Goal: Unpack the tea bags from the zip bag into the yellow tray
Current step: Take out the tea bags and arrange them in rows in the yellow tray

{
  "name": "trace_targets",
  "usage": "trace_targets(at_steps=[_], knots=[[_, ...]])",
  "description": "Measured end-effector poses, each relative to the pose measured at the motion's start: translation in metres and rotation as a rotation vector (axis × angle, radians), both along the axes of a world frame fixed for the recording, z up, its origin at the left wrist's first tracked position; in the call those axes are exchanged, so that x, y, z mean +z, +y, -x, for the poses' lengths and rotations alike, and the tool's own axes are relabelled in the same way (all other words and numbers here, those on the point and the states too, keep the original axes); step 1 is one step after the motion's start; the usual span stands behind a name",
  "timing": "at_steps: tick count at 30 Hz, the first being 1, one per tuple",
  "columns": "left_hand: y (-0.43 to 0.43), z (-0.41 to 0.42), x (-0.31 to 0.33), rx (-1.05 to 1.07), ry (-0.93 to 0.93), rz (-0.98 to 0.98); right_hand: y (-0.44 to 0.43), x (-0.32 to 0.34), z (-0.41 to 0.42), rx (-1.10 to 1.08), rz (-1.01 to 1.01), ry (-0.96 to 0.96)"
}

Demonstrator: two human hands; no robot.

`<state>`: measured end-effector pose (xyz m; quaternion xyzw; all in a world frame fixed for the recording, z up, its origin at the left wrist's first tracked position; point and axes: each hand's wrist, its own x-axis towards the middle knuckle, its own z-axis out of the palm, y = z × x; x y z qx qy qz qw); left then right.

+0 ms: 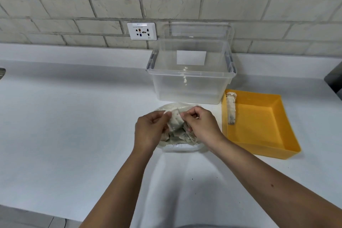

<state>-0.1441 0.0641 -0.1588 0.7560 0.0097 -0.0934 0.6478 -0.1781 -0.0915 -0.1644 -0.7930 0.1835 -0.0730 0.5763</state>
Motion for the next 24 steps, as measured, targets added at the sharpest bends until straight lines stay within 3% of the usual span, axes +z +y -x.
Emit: trace_targets(at_steps=[2,5,7,9,13,16,18,24], knots=[[0.01,-0.008,-0.003,0.024,-0.115,-0.139,-0.005,0.0,-0.002,0.002,0.055,-0.032],[0.021,-0.012,-0.007,-0.031,-0.229,-0.339,-0.012,-0.006,-0.005,0.097,0.506,-0.094],[0.022,-0.01,-0.008,-0.02,-0.233,-0.34,-0.01,-0.014,-0.008,0.166,0.858,-0.141],[0.021,-0.01,-0.01,0.005,-0.233,-0.33,-0.004,-0.02,-0.012,0.229,1.085,-0.142],[0.02,-0.01,-0.008,0.017,-0.231,-0.29,0.0,-0.026,-0.019,0.257,1.244,-0.097],[0.025,-0.011,-0.009,0.038,-0.183,-0.219,-0.004,-0.025,-0.021,0.201,1.215,-0.142],[0.028,-0.013,-0.009,0.055,-0.148,-0.165,-0.011,-0.021,-0.02,0.182,1.085,-0.149],[0.029,-0.016,0.001,0.061,0.052,0.035,-0.032,0.015,-0.005,0.159,0.28,-0.159]])
